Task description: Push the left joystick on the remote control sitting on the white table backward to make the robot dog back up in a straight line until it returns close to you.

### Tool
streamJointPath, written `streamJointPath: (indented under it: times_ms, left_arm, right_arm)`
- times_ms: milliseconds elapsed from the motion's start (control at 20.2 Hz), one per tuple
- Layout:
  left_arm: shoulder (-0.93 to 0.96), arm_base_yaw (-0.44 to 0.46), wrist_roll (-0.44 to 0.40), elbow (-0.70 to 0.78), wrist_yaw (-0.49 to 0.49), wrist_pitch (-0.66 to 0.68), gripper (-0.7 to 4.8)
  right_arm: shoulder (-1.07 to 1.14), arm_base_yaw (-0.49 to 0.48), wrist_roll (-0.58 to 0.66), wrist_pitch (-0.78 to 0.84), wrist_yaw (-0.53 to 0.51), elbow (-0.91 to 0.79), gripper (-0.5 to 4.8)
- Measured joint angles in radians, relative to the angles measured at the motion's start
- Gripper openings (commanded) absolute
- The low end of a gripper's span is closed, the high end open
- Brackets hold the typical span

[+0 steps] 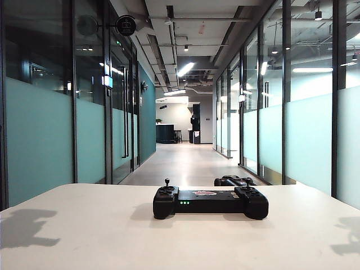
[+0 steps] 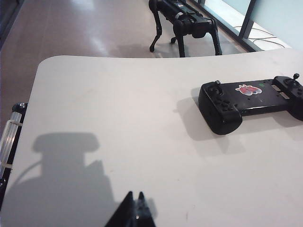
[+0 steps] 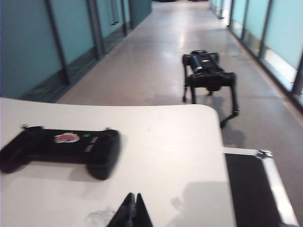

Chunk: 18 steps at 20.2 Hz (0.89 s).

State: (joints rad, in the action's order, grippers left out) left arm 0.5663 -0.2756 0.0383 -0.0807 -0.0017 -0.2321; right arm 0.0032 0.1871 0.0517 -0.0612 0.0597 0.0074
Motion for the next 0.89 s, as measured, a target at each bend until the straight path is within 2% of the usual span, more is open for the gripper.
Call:
streamJointPath:
  times_ms: [148, 445, 593, 890]
  left_arm:
    - [0.001, 0.0, 0.0, 0.0, 0.0, 0.001, -0.05]
    - [0.001, 0.0, 0.0, 0.0, 0.0, 0.001, -0.05]
    - [0.001, 0.0, 0.0, 0.0, 0.0, 0.001, -0.05]
    - [0.001, 0.0, 0.0, 0.0, 0.0, 0.001, -0.05]
  right_arm:
    - [0.0, -0.032, 0.0, 0.0, 0.007, 0.0, -0.06]
    - [0.0, -0.207, 0.003, -0.001, 0.008, 0.0, -0.06]
    - [0.0, -0.254, -0.031, -0.001, -0.008, 0.0, -0.06]
    - [0.0, -0.189, -0.043, 0.016, -0.091, 0.0, -0.06]
